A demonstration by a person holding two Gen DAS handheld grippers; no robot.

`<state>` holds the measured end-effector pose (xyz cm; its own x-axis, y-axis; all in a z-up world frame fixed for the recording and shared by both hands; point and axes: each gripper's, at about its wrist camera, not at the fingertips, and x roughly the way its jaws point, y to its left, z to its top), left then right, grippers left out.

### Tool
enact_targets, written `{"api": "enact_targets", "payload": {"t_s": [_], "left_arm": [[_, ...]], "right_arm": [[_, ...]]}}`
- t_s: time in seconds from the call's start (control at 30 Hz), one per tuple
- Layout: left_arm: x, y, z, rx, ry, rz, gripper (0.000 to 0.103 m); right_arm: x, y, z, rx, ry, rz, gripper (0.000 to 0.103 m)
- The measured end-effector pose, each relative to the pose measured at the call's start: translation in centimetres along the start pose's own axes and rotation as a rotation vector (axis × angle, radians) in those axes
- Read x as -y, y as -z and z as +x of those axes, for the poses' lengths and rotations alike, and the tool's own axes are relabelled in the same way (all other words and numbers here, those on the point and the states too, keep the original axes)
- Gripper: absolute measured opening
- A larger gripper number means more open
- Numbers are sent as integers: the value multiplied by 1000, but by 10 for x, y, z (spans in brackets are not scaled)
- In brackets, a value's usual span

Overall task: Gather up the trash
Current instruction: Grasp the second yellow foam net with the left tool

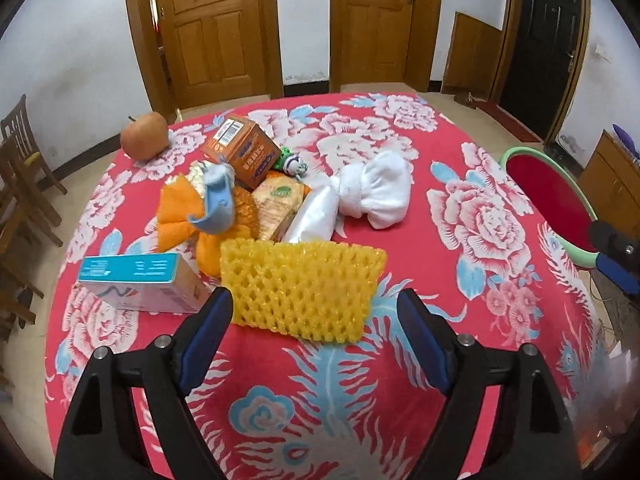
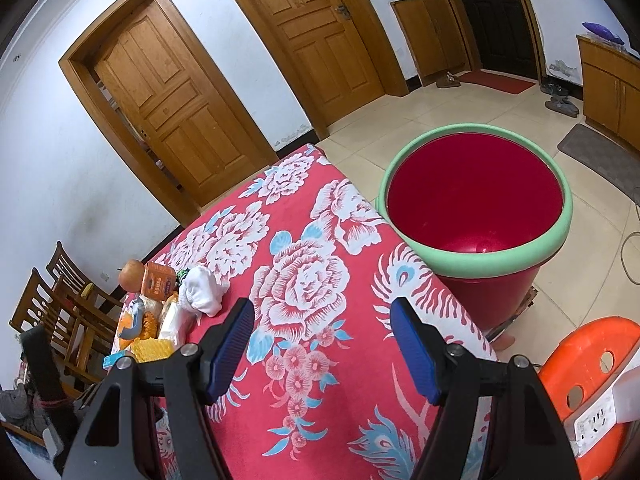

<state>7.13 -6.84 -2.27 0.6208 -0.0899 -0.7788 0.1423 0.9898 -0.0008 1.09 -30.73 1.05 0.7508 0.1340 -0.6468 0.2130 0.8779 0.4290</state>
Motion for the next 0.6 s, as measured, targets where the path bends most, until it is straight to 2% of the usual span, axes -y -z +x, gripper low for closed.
{"api": "enact_targets", "payload": {"t_s": [0.03,0.1,0.17,0.2,0.27,0.33,0.4,0.6], "left_arm": [[0,0,4,-6,0,0,83],[0,1,12,-21,-3,-3,76],[-1,3,16,-20,-23,-4,55],[-2,3,15,-10,-38,-3,49],[-8,3,13,-2,-25,-19,23],[-18,1,9,0,23,-62,13],[-27,2,3,3,65,-100,12],[-41,6,-29,63,126,-139,11]], "right_arm": [[0,0,0,-2,-2,1,73],[0,1,1,-7,-5,1,73],[1,2,0,-9,-8,-1,73],[0,1,-1,-9,-9,-1,73],[0,1,-4,-5,-8,-2,73],[0,0,-8,1,-5,-7,73],[-2,0,-13,8,-3,-17,73],[-16,-3,-34,43,-14,-61,73]]}}
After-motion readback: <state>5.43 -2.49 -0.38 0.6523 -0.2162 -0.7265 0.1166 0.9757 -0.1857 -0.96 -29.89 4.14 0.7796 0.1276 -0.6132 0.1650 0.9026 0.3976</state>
